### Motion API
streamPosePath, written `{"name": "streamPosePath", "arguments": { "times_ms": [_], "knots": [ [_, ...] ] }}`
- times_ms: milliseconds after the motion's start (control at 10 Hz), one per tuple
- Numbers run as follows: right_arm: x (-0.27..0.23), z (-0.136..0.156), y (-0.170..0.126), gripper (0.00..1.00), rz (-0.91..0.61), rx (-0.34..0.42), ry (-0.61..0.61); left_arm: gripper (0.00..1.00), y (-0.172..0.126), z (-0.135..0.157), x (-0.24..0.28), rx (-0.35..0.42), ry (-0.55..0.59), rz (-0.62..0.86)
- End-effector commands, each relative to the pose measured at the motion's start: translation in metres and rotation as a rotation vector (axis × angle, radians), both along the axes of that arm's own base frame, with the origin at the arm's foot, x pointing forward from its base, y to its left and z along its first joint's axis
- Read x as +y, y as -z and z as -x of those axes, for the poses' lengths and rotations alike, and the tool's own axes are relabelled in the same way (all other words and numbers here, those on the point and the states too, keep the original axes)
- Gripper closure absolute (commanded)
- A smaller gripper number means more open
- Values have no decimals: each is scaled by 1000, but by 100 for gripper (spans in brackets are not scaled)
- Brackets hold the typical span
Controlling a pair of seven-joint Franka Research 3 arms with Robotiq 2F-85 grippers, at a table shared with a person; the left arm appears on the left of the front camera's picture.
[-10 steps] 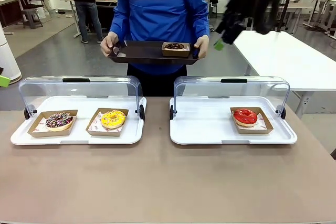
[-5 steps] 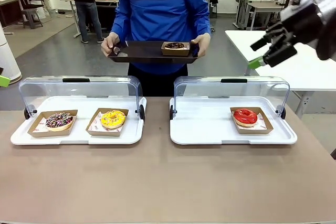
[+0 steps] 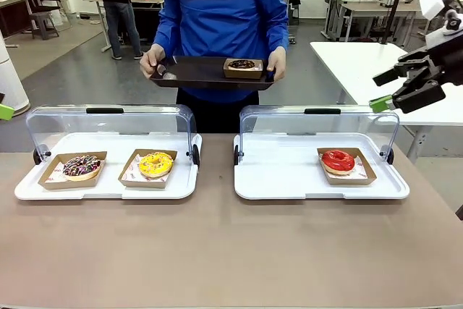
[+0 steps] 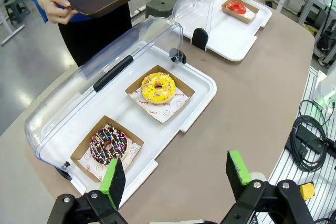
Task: Provide the desired donut to the person.
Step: Pick up and lift the Paper togo box containing the Donut pointed at by the person.
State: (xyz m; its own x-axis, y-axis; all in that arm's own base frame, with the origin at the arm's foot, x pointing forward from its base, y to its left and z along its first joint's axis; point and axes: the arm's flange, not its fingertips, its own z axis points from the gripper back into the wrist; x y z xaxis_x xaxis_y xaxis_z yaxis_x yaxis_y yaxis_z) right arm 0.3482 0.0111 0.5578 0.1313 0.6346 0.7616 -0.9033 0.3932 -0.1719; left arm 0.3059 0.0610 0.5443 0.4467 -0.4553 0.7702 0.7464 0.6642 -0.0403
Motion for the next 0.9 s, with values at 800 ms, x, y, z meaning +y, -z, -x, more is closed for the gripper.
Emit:
{"name": "streamPosePath", "arguments": {
  "times_ms": [800],
  "knots": [
    [-4, 18, 13, 0, 23, -58, 204, 0, 0, -1, 1, 1, -1, 11]
  ]
}}
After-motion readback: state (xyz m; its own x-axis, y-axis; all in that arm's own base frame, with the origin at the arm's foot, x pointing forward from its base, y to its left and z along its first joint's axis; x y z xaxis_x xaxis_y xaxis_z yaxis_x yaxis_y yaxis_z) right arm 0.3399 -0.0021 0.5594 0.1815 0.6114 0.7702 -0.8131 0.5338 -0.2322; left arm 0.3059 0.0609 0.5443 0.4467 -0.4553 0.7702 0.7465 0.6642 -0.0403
